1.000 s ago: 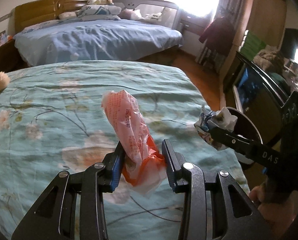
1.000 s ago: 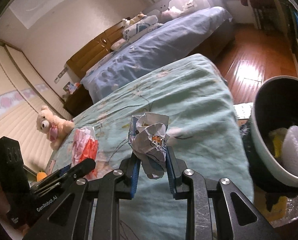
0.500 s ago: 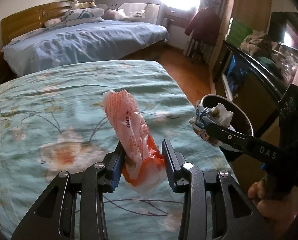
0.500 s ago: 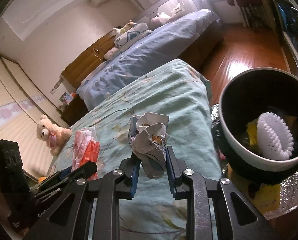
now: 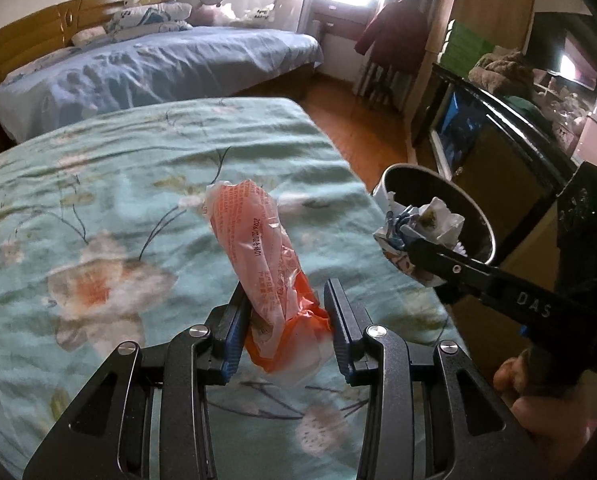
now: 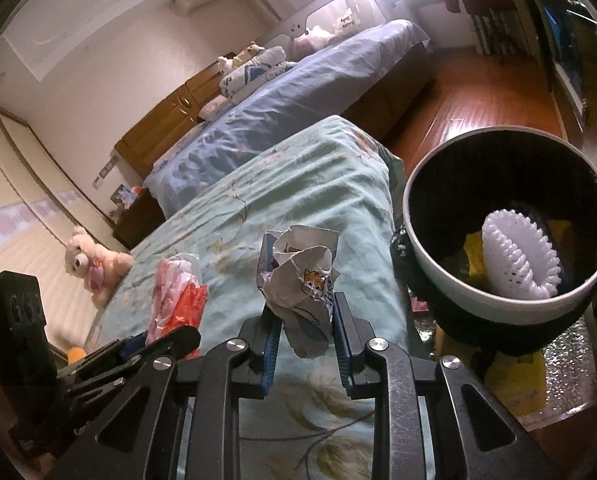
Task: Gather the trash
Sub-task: 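Carry the plastic bag and crumpled paper over the bin with both grippers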
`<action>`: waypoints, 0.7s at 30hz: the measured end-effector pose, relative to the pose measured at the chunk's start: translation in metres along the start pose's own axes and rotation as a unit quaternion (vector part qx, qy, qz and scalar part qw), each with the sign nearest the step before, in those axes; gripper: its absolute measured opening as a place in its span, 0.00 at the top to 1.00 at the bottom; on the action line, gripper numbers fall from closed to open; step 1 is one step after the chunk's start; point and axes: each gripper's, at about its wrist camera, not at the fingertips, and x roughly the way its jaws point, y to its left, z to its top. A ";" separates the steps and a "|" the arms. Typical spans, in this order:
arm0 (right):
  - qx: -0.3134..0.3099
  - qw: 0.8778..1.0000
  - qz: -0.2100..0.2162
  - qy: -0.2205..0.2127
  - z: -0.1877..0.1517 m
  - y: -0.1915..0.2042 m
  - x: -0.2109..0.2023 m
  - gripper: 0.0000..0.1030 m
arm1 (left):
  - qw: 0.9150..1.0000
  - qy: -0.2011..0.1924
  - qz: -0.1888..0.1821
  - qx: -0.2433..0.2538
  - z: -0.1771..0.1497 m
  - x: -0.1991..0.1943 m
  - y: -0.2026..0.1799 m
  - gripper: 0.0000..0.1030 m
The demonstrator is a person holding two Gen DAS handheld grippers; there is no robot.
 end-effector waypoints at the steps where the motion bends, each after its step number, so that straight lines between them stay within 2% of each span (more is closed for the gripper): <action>1: 0.001 1.000 0.001 0.001 -0.001 -0.001 0.000 0.76 | 1.000 0.002 0.000 -0.002 -0.002 0.000 0.002 0.65; 11: 0.003 1.000 -0.004 -0.017 0.002 -0.005 -0.012 0.76 | 1.000 -0.004 -0.008 0.004 0.000 -0.005 -0.004 0.65; 21: 0.016 0.999 -0.020 -0.032 0.003 -0.023 -0.031 0.76 | 0.999 -0.004 -0.028 0.034 0.009 0.002 -0.035 0.65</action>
